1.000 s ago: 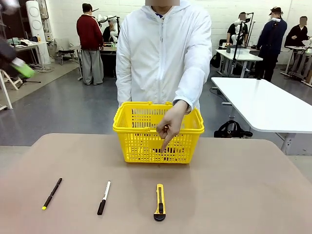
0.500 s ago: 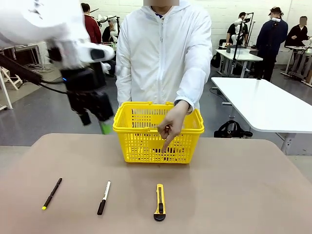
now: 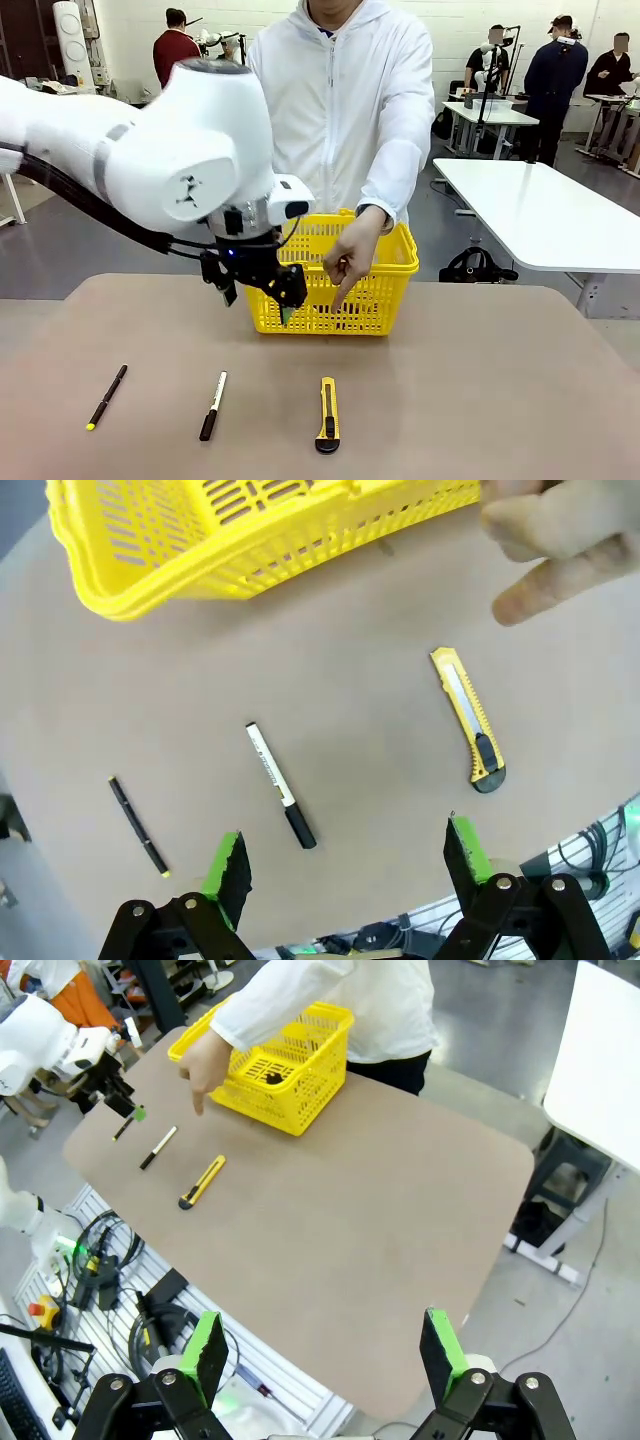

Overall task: Place the items the person wants into the basket.
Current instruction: Pick up the item the person points to and place it in the Market Basket.

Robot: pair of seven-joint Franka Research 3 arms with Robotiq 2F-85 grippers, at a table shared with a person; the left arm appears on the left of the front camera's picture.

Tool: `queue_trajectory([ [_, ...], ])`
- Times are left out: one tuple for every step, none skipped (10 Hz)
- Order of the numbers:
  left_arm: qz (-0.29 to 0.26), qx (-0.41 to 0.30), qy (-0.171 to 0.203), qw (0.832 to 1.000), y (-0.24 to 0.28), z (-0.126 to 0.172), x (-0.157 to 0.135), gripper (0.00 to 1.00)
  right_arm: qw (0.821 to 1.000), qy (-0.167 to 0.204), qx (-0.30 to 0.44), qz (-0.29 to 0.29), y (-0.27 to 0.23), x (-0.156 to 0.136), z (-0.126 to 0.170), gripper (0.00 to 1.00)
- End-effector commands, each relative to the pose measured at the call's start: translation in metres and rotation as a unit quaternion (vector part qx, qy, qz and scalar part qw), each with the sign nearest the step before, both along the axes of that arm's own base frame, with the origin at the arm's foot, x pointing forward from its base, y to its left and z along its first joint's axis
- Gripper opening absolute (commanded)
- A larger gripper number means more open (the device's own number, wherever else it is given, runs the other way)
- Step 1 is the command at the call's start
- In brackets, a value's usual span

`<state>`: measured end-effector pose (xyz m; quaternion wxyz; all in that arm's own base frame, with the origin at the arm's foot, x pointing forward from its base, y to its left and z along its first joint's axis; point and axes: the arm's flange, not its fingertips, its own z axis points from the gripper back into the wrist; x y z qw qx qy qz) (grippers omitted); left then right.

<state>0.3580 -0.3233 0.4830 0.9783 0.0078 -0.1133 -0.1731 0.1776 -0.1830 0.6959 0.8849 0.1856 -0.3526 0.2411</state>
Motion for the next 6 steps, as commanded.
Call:
queue_trajectory([
  [0.008,0.0,0.017,1.0,-0.014,-0.001,0.008,1.0,1.0,-0.004,0.007,0.011,0.002,0.0,-0.001,1.0],
  [-0.001,-0.016,0.03,0.999,-0.01,0.006,0.008,1.0,1.0,-0.004,0.007,0.011,0.002,0.0,-0.001,1.0],
  [0.006,0.001,0.01,1.0,-0.006,-0.009,0.003,1.0,1.0,-0.004,0.007,0.011,0.002,0.0,-0.001,1.0],
  [0.006,0.001,0.01,1.0,-0.006,-0.009,0.003,1.0,1.0,-0.004,0.007,0.011,0.002,0.0,-0.001,1.0],
  [0.006,0.001,0.01,1.0,-0.006,-0.009,0.003,1.0,1.0,-0.004,0.007,0.011,0.002,0.0,-0.001,1.0],
  [0.006,0.001,0.01,1.0,-0.006,-0.009,0.003,1.0,1.0,-0.004,0.007,0.011,0.002,0.0,-0.001,1.0],
])
